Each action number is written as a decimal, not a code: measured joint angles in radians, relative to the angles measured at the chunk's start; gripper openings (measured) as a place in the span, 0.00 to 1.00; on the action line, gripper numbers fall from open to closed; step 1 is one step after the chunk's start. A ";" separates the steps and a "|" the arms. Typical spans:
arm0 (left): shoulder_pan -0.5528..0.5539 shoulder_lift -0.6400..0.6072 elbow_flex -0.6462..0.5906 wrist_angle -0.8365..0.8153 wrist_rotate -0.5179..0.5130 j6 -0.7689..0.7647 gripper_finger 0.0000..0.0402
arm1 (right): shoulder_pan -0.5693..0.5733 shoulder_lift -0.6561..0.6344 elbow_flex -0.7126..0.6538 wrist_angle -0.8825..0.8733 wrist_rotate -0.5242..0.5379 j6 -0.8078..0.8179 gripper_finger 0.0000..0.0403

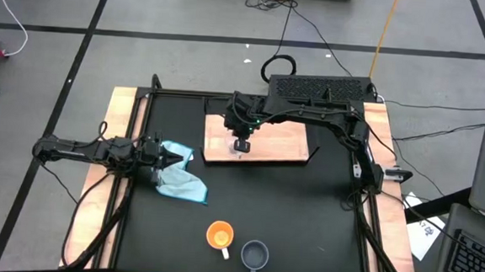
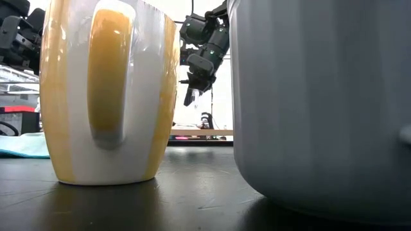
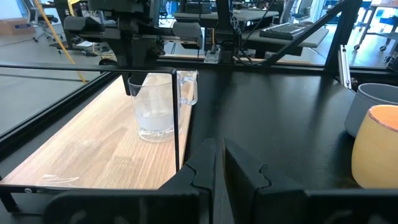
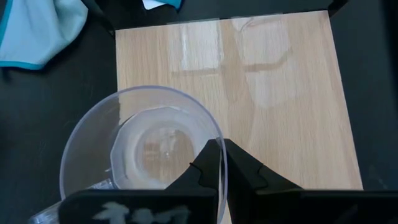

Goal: Stack small to large cups/mugs on shelf
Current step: Put the transparent mug on the shelf

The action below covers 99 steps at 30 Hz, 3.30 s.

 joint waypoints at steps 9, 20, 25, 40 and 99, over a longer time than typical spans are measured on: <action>0.000 0.000 0.000 0.000 0.000 0.000 0.08 | 0.002 0.004 -0.001 0.032 -0.007 -0.006 0.07; 0.000 0.000 0.000 0.000 0.000 0.000 0.08 | 0.003 0.008 -0.004 0.032 -0.027 -0.001 0.23; 0.000 0.000 0.000 0.000 0.000 0.000 0.08 | 0.004 0.007 -0.004 0.036 -0.027 0.001 0.27; 0.000 0.000 0.000 0.000 0.000 0.000 0.08 | 0.009 -0.083 -0.002 0.064 0.008 0.025 0.34; 0.000 0.000 0.000 0.000 0.000 0.000 0.08 | 0.236 -1.451 -1.490 0.745 0.080 0.195 0.00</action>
